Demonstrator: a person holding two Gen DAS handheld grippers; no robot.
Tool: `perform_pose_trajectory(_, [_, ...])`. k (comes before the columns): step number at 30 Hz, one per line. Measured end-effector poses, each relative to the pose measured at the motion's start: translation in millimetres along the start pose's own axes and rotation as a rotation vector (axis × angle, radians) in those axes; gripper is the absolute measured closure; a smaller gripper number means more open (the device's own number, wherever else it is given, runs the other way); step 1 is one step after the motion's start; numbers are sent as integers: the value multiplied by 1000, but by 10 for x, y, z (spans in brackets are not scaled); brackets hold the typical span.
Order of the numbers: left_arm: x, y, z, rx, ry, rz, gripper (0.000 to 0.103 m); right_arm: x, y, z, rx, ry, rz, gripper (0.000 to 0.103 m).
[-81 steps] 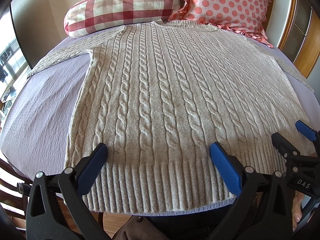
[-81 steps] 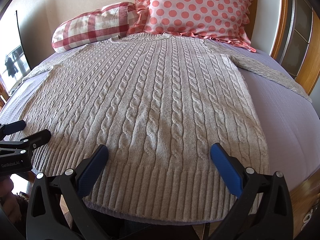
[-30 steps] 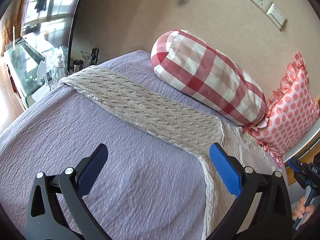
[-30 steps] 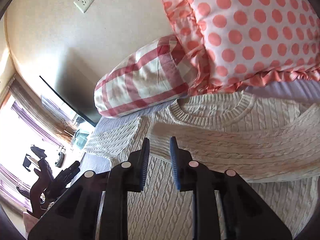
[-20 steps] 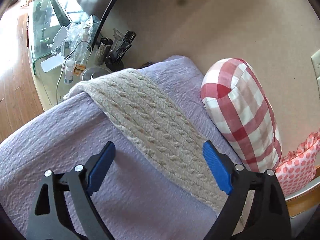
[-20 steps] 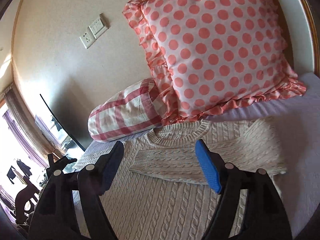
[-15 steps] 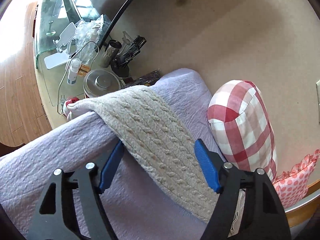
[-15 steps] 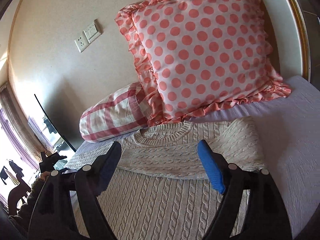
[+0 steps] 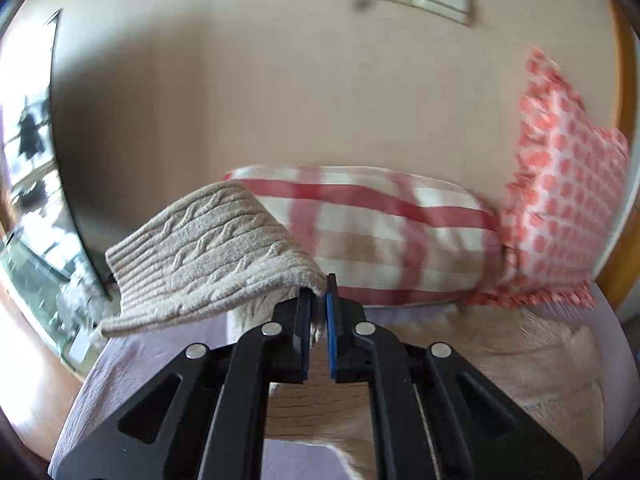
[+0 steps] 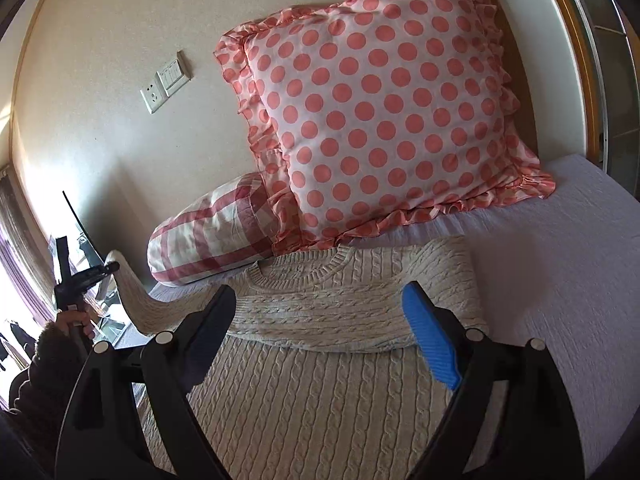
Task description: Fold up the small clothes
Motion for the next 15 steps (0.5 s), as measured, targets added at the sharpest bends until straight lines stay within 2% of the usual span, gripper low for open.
perform_pose_trajectory(1, [-556,-44,-17,2,-103,68,96,-31,-2,35,0,-4,14,16])
perform_pose_trajectory(3, [-1569,-358,-32,43,-285,184,95,-105,-31,141,15,-11,49,16])
perform_pose_trajectory(4, [-1951,-574,-18,77,-342,245,92,-157,-61,202,31,-19,70,16])
perform_pose_trajectory(6, [-2387,-1030,2,145,-403,349,92,-281,-143,321,90,-31,117,19])
perform_pose_trajectory(8, [-2420,-1248,-79,154,-406,373,92,-421,-218,411,149,-43,167,28])
perform_pose_trajectory(10, [-2235,-1304,-214,132,-380,363,91,-548,-284,517,197,-52,212,36])
perform_pose_trajectory(13, [-1801,-1291,-471,126,-327,303,78,-780,-395,731,263,-112,281,56])
perform_pose_trajectory(15, [-1487,-1319,-650,137,-290,266,71,-917,-489,838,303,-162,320,62])
Point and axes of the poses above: each gripper's, at about its wrist camera, not at the fingertips, and z roughly the way its jaws point, x to its left, y to its top, the point moved 8 cm from there along z, roughly the way its jaws point, and after that the axes turned 14 degrees about -x, right-handed, at the moved point
